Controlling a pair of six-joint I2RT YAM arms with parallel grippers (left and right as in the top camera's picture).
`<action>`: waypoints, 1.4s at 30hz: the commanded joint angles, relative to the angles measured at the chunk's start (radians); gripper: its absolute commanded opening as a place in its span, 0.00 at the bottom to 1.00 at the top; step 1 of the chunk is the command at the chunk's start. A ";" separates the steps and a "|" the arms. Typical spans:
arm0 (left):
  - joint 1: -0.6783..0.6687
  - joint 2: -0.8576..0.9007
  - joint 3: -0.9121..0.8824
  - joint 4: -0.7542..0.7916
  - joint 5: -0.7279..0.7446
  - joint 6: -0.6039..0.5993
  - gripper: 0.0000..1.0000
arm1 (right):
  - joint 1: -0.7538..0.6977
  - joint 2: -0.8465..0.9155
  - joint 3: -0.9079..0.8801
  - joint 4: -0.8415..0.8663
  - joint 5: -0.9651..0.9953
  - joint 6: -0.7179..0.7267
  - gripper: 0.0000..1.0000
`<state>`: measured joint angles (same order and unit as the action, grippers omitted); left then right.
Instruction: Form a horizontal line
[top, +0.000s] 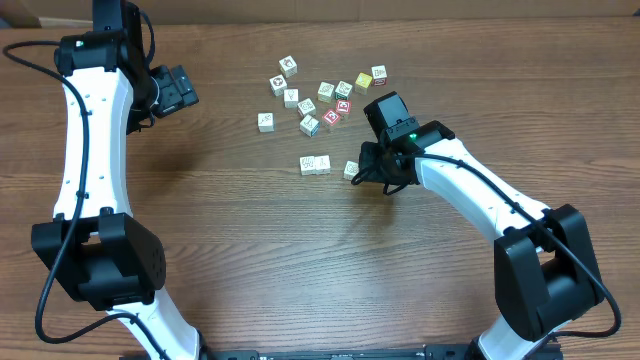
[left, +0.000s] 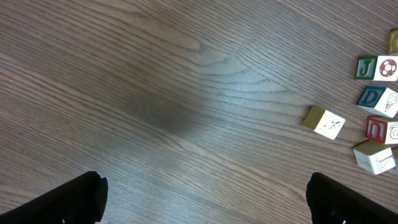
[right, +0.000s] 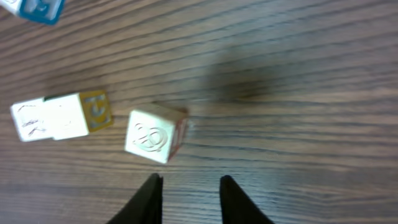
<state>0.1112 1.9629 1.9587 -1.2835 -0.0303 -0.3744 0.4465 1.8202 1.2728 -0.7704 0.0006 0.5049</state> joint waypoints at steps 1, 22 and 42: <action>-0.011 -0.005 0.006 0.002 0.005 -0.007 1.00 | 0.000 0.006 -0.012 0.000 0.050 0.050 0.20; -0.011 -0.005 0.006 0.002 0.005 -0.007 1.00 | 0.000 0.025 -0.154 0.284 0.051 0.053 0.04; -0.011 -0.005 0.006 0.002 0.005 -0.007 1.00 | 0.000 0.115 -0.154 0.397 0.011 0.117 0.04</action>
<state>0.1112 1.9629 1.9587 -1.2835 -0.0303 -0.3744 0.4465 1.9057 1.1187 -0.3832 0.0235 0.6037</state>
